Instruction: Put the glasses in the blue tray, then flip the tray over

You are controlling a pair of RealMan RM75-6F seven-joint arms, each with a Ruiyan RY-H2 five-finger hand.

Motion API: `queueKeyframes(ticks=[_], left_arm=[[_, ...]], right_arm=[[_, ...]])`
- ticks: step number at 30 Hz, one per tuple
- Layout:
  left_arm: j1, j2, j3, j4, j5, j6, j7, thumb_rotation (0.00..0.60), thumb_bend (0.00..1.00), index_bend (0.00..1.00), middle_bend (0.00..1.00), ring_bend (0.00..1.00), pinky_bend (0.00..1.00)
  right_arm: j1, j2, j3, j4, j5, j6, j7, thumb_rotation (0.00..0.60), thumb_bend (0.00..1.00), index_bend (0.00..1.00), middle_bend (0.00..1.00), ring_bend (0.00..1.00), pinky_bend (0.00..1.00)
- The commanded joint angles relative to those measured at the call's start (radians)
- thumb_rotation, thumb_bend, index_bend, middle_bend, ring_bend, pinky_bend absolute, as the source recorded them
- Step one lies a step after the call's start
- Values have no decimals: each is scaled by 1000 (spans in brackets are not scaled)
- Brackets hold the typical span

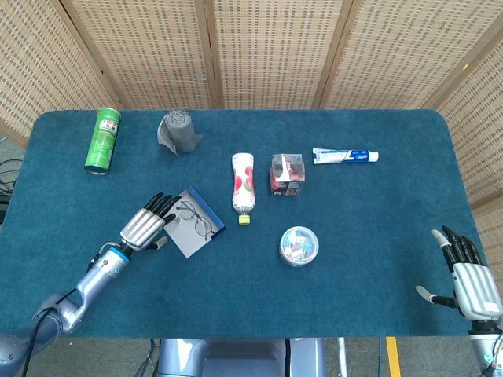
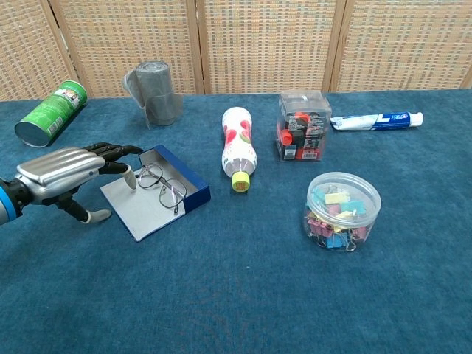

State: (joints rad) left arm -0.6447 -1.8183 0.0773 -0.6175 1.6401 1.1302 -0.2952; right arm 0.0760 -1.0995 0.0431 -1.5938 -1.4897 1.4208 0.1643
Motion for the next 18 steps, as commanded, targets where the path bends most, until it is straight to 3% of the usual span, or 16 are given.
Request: queueKeyframes(ticks=[1, 18], left_arm=[[-2, -2, -1, 2, -1, -4, 1, 600, 336, 330, 0, 0, 0], [-5, -9, 2, 10, -1, -20, 4, 600, 558, 381, 0, 0, 0]], right_arm=[[0, 0, 0, 0, 0, 1, 0, 600, 0, 0, 0, 0, 0], [-1, 0, 0, 1, -2, 3, 2, 600, 0, 0, 0, 0, 0]])
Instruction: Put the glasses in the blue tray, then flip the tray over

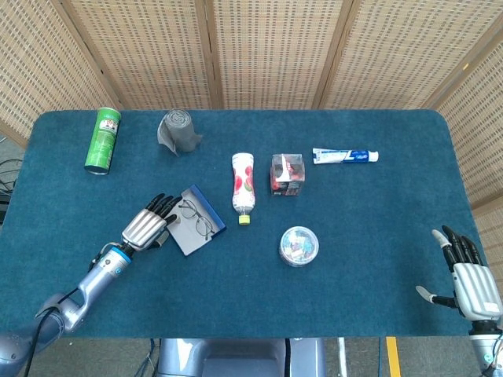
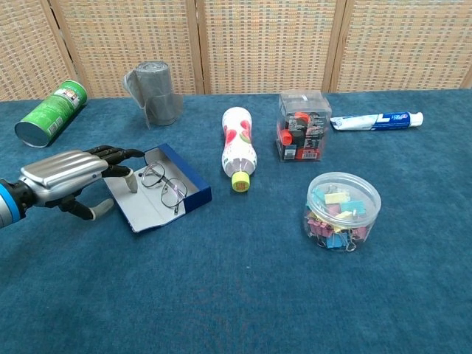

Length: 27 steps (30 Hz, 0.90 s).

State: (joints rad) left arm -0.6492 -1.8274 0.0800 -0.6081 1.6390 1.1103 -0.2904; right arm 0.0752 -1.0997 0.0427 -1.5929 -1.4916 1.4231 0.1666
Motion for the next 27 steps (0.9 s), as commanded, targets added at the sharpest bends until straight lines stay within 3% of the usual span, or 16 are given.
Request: queueKeyframes(ticks=[1, 8, 19, 27], left_arm=[[0, 0, 0, 0, 0, 0, 0, 600, 567, 388, 0, 0, 0], [-6, 3, -9, -7, -2, 8, -3, 600, 617, 474, 0, 0, 0], [11, 40, 0, -38, 7, 49, -15, 600, 616, 740, 0, 0, 0], [47, 122, 15, -85, 17, 103, -1, 600, 616, 765, 0, 0, 0]], right_arm=[[0, 0, 0, 0, 0, 0, 0, 600, 0, 0, 0, 0, 0], [0, 0, 0, 0, -1, 0, 1, 600, 0, 0, 0, 0, 0], [1, 2, -1, -1, -1, -2, 7, 600, 0, 0, 0, 0, 0], [1, 2, -1, -1, -2, -1, 8, 600, 0, 0, 0, 0, 0]])
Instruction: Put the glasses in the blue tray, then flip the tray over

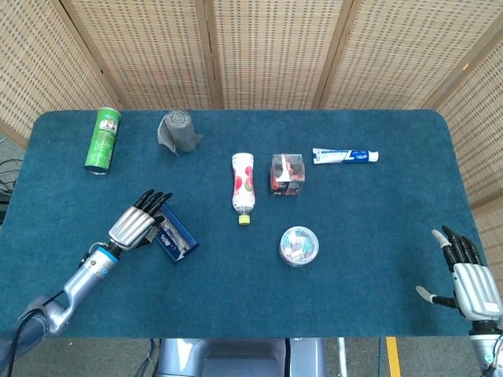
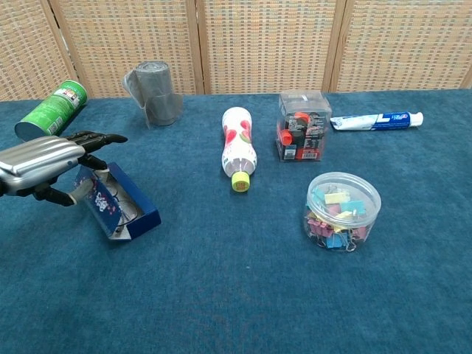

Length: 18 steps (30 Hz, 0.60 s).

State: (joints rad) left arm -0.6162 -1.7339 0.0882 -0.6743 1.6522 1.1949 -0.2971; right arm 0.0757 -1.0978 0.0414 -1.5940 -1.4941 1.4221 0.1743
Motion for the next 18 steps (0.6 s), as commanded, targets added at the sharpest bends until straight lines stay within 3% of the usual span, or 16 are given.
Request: queueKeyframes(ticks=[1, 11, 18], left_arm=[[19, 41, 10, -26, 6, 25, 9, 600, 617, 765, 0, 0, 0], [63, 164, 44, -121, 27, 64, 47, 600, 617, 770, 0, 0, 0], [34, 194, 29, -196, 13, 0, 63, 600, 617, 771, 0, 0, 0]], right_arm=[[0, 0, 0, -1, 0, -1, 0, 600, 0, 0, 0, 0, 0], [0, 1, 0, -3, 0, 0, 1, 600, 0, 0, 0, 0, 0], [0, 2, -1, -5, 0, -1, -1, 600, 0, 0, 0, 0, 0]])
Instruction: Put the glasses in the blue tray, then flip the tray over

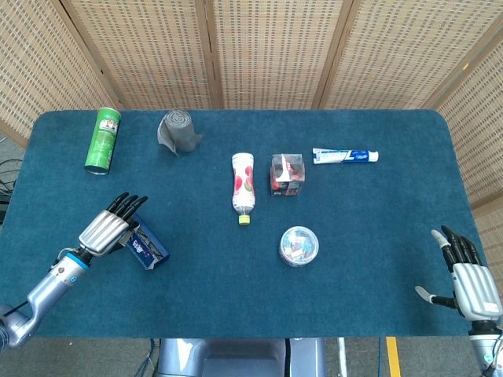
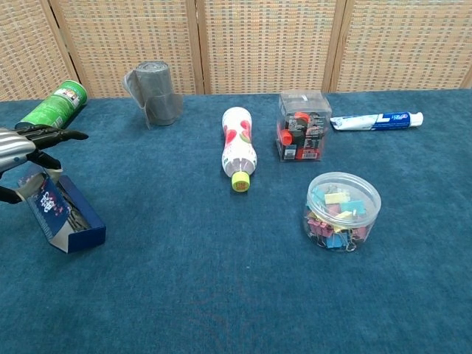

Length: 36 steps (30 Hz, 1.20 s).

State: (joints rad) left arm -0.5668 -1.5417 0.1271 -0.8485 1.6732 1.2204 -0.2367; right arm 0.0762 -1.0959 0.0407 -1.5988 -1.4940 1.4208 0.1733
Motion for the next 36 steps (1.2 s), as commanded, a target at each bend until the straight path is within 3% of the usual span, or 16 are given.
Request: queueKeyframes(ticks=[1, 14, 17, 19, 22, 24, 29, 36], left_arm=[[-22, 0, -14, -31, -12, -40, 3, 600, 617, 771, 0, 0, 0], [-64, -51, -49, -60, -60, -164, 73, 600, 615, 765, 0, 0, 0], [-64, -58, -53, -57, -66, -170, 78, 600, 606, 592, 0, 0, 0], [-63, -59, -54, -57, -66, -168, 73, 600, 593, 330, 0, 0, 0], [-60, -57, -56, -57, -65, -158, 60, 600, 582, 51, 0, 0, 0], [-58, -52, -61, -57, -63, -142, 48, 600, 578, 0, 0, 0, 0], [-53, -23, -74, -75, -55, -91, 6, 600, 524, 0, 0, 0, 0], [-54, 47, -92, -145, -51, -48, -18, 600, 379, 0, 0, 0, 0]], right_arm=[[0, 0, 0, 0, 0, 0, -1, 600, 0, 0, 0, 0, 0], [1, 1, -1, 3, -1, -2, 4, 600, 0, 0, 0, 0, 0], [1, 1, -1, 3, -1, -2, 6, 600, 0, 0, 0, 0, 0], [1, 1, -1, 3, -1, -2, 6, 600, 0, 0, 0, 0, 0], [1, 1, -1, 3, -2, -2, 6, 600, 0, 0, 0, 0, 0], [1, 1, -1, 3, -2, -2, 7, 600, 0, 0, 0, 0, 0], [1, 1, -2, 3, -2, -2, 6, 600, 0, 0, 0, 0, 0], [0, 1, -2, 2, -2, -1, 5, 600, 0, 0, 0, 0, 0]])
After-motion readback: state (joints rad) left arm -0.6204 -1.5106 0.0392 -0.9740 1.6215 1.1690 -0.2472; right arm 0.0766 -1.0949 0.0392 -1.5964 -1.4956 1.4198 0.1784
